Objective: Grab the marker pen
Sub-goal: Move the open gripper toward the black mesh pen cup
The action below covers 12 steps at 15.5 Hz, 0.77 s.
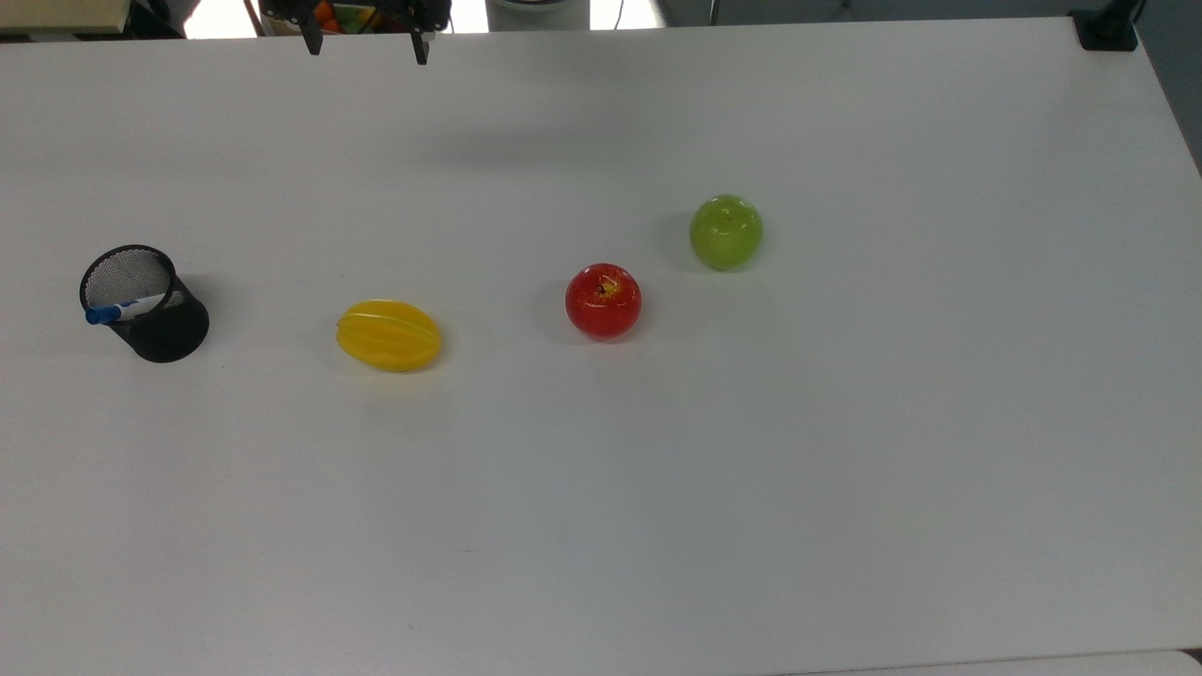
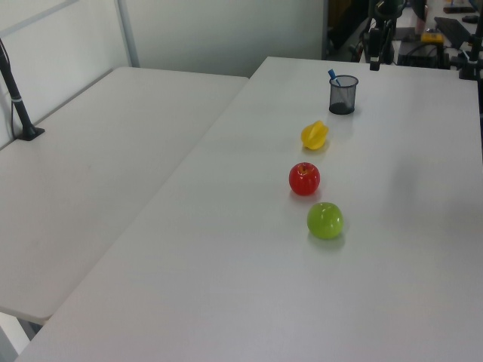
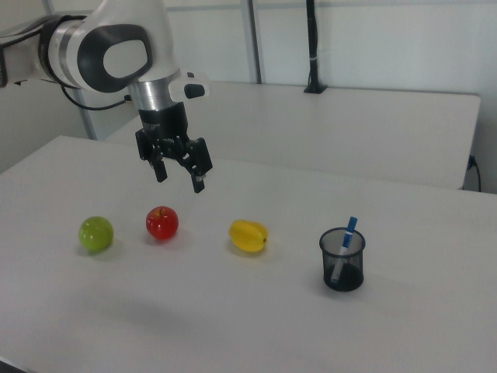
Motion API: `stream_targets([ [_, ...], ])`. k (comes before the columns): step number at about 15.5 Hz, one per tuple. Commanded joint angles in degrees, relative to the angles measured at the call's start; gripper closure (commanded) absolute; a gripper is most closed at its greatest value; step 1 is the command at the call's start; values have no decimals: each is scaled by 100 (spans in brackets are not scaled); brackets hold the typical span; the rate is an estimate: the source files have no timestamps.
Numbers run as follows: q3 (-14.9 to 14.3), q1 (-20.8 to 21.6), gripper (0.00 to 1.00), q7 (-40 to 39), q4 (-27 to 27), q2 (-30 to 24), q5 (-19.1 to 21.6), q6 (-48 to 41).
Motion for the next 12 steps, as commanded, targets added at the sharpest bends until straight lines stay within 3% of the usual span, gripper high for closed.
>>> stream_targets([
  [1, -23, -58, 0, -114, -36, -112, -4, -94],
  [9, -23, -58, 0, -114, -27, -69, 5, -33],
  [12, -23, -58, 0, -96, -27, 19, 31, 405],
])
